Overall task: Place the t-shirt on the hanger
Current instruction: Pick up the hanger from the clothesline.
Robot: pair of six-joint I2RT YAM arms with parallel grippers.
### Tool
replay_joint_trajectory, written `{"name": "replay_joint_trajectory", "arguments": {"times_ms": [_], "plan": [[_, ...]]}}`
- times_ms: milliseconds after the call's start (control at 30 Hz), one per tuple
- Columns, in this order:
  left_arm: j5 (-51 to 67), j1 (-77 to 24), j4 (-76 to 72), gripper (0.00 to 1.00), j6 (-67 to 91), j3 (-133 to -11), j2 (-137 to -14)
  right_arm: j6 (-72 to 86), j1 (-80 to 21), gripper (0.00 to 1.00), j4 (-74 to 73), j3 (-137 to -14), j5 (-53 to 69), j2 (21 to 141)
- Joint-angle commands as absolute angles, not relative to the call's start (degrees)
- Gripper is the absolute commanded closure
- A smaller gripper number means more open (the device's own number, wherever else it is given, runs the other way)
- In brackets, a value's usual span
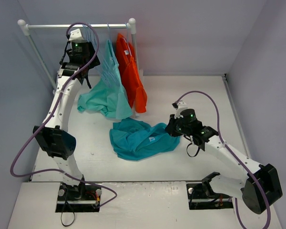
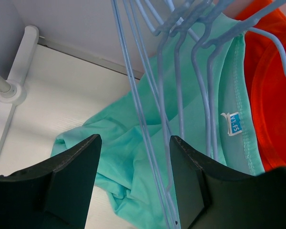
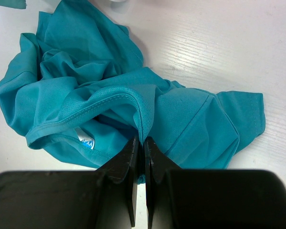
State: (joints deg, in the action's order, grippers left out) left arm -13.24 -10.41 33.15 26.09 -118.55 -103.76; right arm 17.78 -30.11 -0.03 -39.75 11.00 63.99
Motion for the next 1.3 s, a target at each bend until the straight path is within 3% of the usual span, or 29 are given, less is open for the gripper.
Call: {"name": "replay_joint_trajectory", "arguments": {"times_ms": [0,1267], "plan": [[-14.46,-10.20,26.99,0.45,26.85,-117.07,-99.14,17.49,-30.54,1.00,2.59,-39.90,11.60,62.67],[-14.03,-10.28,24.52,0.49,30.15,-113.44,-101.07,17.49,-30.59,1.00,2.64,-39.35,11.51,62.20]]}}
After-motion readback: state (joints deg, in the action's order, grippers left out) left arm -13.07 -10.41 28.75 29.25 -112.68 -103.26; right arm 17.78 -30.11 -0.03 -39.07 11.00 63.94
